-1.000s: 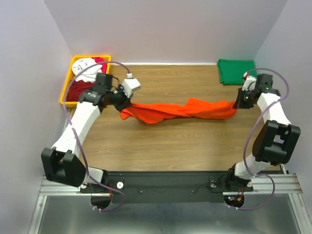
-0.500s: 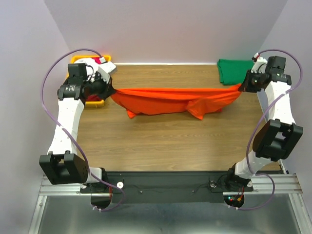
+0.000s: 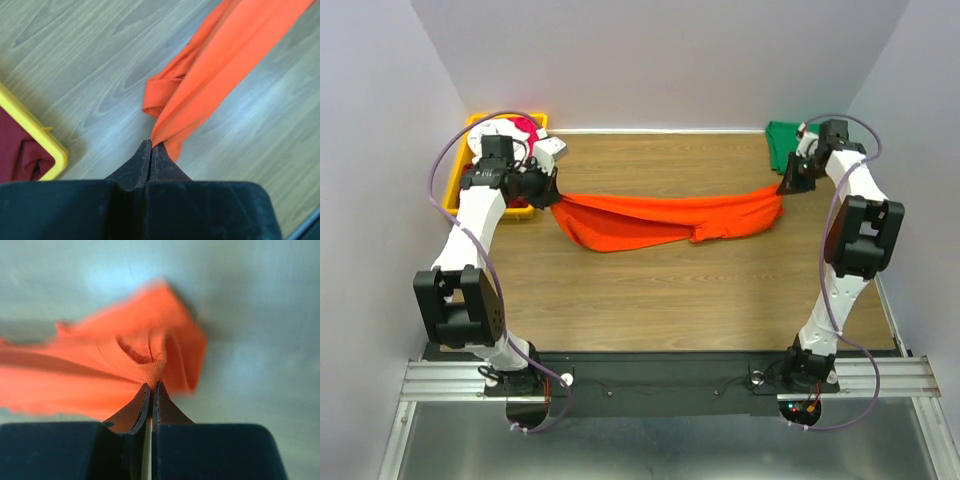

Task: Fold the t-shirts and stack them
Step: Flatten the tshirt out

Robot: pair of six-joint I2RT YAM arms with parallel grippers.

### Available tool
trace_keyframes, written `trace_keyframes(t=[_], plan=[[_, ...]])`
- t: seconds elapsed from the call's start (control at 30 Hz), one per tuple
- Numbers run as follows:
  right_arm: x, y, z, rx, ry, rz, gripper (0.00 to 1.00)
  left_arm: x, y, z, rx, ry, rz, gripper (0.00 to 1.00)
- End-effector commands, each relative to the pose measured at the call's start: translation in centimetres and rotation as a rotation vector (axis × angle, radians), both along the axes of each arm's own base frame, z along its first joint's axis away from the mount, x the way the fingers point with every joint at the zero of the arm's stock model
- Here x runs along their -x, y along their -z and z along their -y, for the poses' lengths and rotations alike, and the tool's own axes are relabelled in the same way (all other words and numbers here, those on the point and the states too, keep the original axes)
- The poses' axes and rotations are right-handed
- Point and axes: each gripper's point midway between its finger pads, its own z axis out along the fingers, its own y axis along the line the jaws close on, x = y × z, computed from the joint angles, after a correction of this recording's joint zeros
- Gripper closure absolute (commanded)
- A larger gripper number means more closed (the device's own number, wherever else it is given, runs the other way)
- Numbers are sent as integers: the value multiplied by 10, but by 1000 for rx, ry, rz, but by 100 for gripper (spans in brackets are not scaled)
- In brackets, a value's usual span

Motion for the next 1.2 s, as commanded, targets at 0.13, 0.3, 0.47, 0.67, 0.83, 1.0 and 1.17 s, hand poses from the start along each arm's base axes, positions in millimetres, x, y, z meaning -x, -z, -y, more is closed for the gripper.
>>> trace_keyframes(t=[0.13,0.3,0.47,0.67,0.83,1.0,1.17], plan=[[-95,-78,1,56,65,293,99,-71,-1,-35,-31,-227,77,100],[-104,-60,-8,77,57,266,66,-90,17,-34,-14,-231,16,100],[-87,-66,-14,60,45,258,47,-93,37,-27,25,-223,-49,100],[-39,-78,-50,-29,-48,239,57,-86,51,-26,17,-213,-70,100],[3,-41,-109,-114,-178,130,64,-82,55,-25,18,-203,-79,100],[16,1,-140,-118,-228,48,62,-80,57,-25,14,-201,-85,100],[15,27,-158,-90,-261,24,53,-79,56,-25,9,-196,-83,100]])
